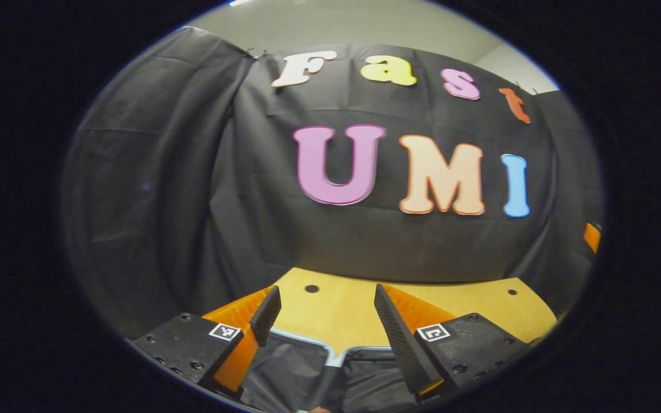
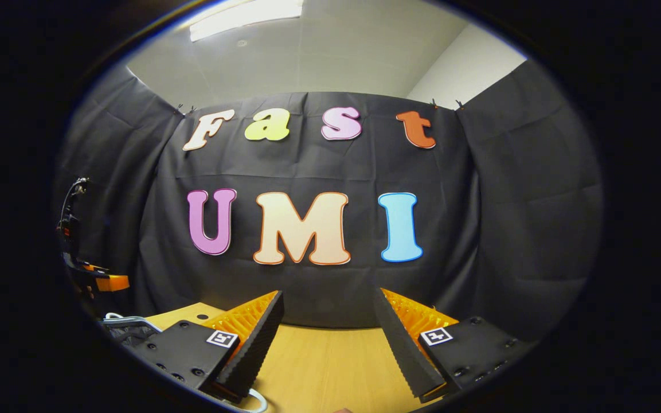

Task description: First open the suitcase, pack the skin care products into it, and then close the suitcase.

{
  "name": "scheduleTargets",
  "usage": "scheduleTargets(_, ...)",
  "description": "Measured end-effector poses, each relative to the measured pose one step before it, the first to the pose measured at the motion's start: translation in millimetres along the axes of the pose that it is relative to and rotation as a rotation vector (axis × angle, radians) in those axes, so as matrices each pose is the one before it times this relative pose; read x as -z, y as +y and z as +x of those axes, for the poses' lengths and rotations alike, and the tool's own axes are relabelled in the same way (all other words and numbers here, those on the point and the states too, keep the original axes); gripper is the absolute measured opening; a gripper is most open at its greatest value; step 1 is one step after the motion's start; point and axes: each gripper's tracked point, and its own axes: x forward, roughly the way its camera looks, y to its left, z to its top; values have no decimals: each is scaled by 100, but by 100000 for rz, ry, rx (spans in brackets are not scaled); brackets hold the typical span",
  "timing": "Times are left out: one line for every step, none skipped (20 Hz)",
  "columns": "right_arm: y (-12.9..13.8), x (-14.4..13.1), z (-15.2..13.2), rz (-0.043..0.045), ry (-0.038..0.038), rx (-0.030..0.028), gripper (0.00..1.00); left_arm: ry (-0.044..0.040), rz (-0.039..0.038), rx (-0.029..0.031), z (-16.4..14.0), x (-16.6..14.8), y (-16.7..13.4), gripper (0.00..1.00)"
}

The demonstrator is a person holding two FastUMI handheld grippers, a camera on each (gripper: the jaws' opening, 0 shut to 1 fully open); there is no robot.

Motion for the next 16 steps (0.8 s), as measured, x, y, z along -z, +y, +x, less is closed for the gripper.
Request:
scheduleTargets(-935, -26, -63, 253, -124, 288, 99, 362, 425, 2698, 19, 235, -2090, 95)
scheduleTargets(-829, 78, -90, 39, -44, 283, 100, 478, 67, 2554, -128, 179, -1820, 95)
scheduleTargets(-715, 65, -34, -41, 102, 130, 99, 620, -504, 2452, -247, 283, -1734, 95)
scheduleTargets(-665, 99, -189, -23, -37, 242, 99, 261, -92, 2918, -229, 188, -2047, 95)
scheduleTargets(-663, 49, -53, 60, 21, 200, 99, 894, 334, 1834, -49, 172, -1709, 95)
scheduleTargets(-550, 84, -158, 94, -50, -10, 99, 589, 441, 1777, -73, 206, -1436, 95)
scheduleTargets(-600, 31, -29, -122, -145, 133, 99, 853, 573, 1959, -122, 334, -1342, 95)
scheduleTargets(-522, 131, -150, -319, -48, 74, 99, 1073, -32, 1828, -67, 254, -1299, 95)
scheduleTargets(-486, 154, -106, -347, 132, -164, 99, 1217, 17, 1790, -152, 492, -1273, 95)
scheduleTargets(-457, 265, -202, -357, 325, -183, 99, 564, 34, 1653, -94, 284, -1258, 95)
scheduleTargets(-505, 295, -126, -416, 537, -132, 99, 847, 46, 1440, 7, 281, -1120, 95)
scheduleTargets(-470, 313, -109, -285, 452, -126, 99, 802, 159, 1552, -33, 370, -1169, 95)
scheduleTargets(-515, 313, -156, -299, 519, -24, 99, 1524, -193, 1604, -25, 717, -1130, 95)
scheduleTargets(-512, 295, -131, -225, 552, -46, 99, 1231, -346, 1859, -21, 562, -1290, 95)
scheduleTargets(-523, 297, -153, -226, 685, -118, 99, 1538, -21, 1677, 114, 719, -1163, 95)
scheduleTargets(-453, 363, -157, -277, 627, -134, 100, 1513, 42, 1424, 18, 761, -1134, 95)
